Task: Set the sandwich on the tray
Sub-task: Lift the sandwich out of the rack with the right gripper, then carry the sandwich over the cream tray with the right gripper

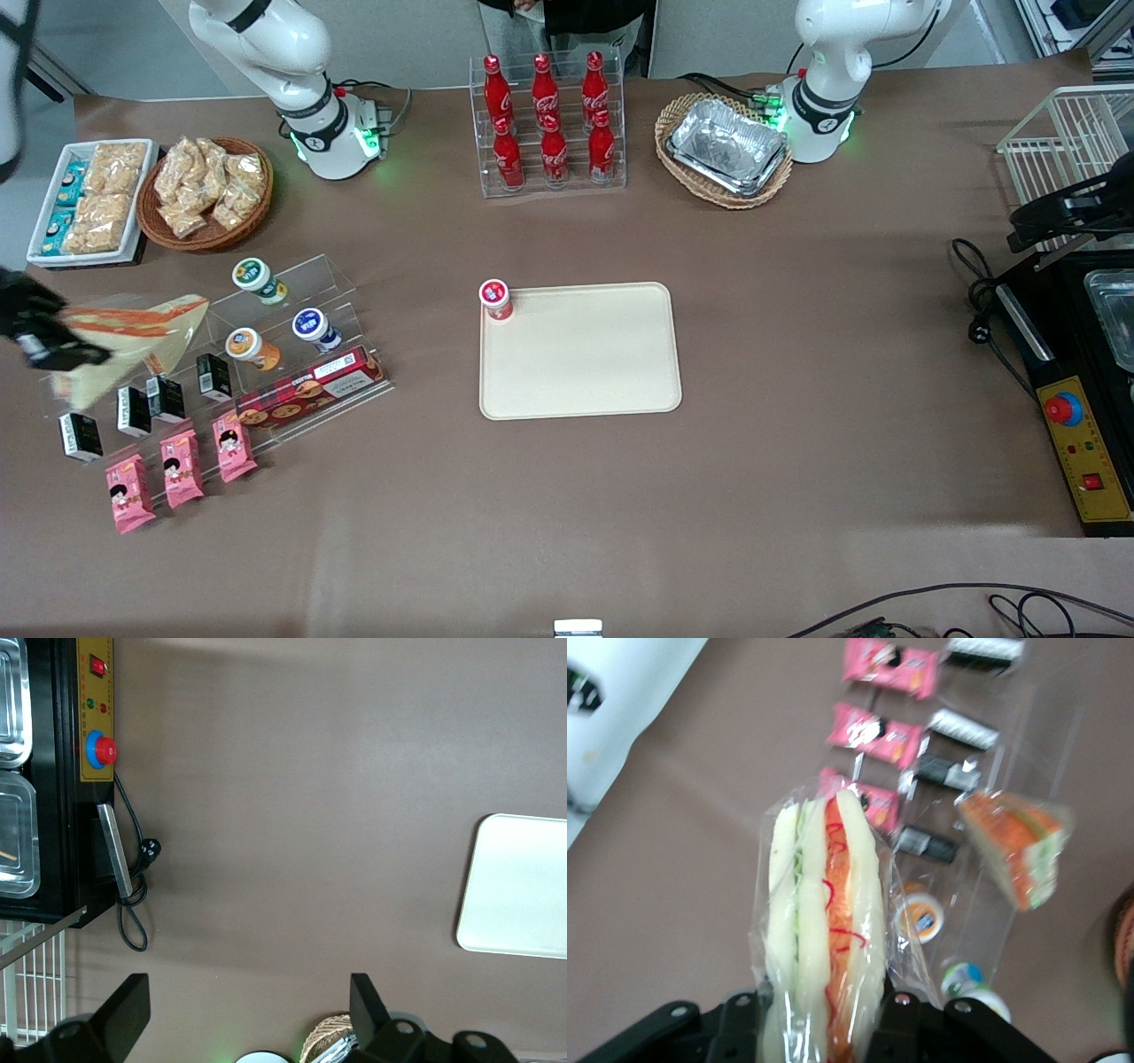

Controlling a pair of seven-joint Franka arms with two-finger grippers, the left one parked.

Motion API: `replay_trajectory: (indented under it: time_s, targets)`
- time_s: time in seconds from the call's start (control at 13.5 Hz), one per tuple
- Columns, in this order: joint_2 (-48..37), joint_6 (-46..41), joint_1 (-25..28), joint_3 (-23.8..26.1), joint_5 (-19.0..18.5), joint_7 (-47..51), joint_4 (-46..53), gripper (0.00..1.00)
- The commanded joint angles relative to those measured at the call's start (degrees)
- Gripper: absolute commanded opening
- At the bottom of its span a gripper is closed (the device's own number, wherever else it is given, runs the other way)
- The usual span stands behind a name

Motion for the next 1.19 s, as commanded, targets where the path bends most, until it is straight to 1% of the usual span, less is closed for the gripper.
replay_trajectory:
  time_s: [0.0,0.15,0.3,0.52,0.59,0.74,0.96,1.04,1.11]
  targets:
    - [-0.6,-1.9,-0.4,10.6,0.0,9.7,1.2,0.39]
    - [-0.4,-1.4,-0.3,16.9,-0.2,17.3,1.2,0.39]
    - [0.2,-0.7,2.6,20.7,-2.1,18.1,1.2,0.39]
    - [3.2,0.7,13.2,20.8,-7.6,18.6,1.2,0.39]
    - [4.1,1.5,15.6,20.8,-8.2,20.0,1.2,0.39]
    - [6.3,6.1,19.3,20.8,-8.5,24.8,1.2,0.39]
    - [10.3,7.3,24.7,20.7,-12.0,26.7,1.3,0.37]
    - [11.2,8.3,26.1,20.6,-13.0,31.0,1.3,0.37]
    - [12.7,10.0,27.3,20.6,-14.9,37.8,1.3,0.37]
